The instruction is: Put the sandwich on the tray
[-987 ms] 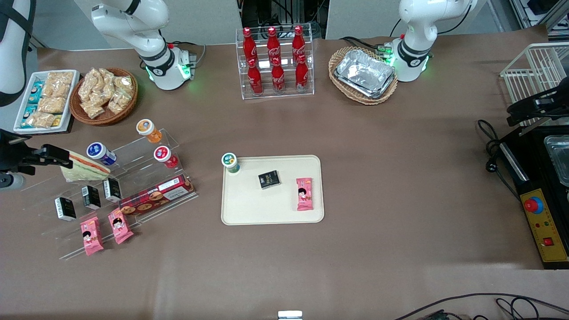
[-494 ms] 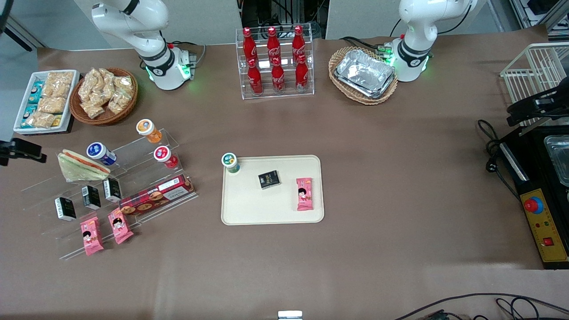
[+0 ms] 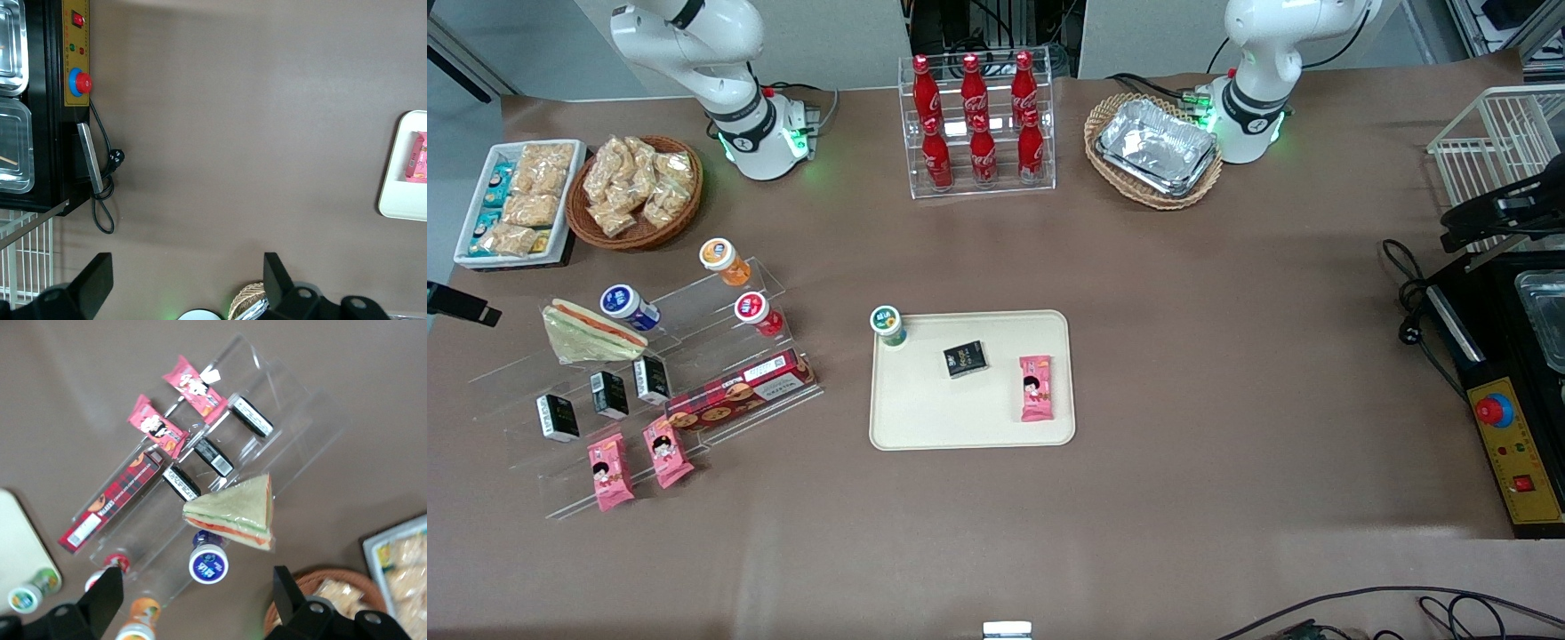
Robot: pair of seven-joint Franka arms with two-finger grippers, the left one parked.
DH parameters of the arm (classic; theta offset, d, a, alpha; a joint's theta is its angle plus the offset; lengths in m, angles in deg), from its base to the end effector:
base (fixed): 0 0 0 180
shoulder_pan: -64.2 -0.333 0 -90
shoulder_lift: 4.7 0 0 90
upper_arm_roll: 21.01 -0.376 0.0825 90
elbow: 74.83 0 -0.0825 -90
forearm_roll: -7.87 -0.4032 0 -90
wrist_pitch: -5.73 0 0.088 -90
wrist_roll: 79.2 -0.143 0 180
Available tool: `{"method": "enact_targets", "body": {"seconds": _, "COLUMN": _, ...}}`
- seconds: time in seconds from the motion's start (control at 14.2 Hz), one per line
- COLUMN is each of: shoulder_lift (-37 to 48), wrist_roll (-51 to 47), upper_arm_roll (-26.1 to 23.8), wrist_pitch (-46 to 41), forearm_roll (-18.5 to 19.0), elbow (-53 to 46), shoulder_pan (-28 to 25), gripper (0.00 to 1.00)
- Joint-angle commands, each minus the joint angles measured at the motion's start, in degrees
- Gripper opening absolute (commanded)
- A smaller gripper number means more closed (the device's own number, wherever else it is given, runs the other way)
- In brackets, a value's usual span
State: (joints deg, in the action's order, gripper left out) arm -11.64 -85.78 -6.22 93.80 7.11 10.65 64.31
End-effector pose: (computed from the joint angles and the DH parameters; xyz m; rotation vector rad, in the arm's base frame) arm 0.5919 -0.1454 0.6147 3.0726 -0.5817 -0.1142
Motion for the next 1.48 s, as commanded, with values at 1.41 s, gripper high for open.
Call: {"method": "enact_targets", "body": {"seconds": 1.41, "shoulder_lift": 4.21, "wrist_roll": -38.78, "upper_arm_roll": 1.04, "wrist_pitch": 17.04, "forearm_roll": -8.11, "elbow": 26.75, "shoulder_pan": 6.4, "gripper": 1.0}}
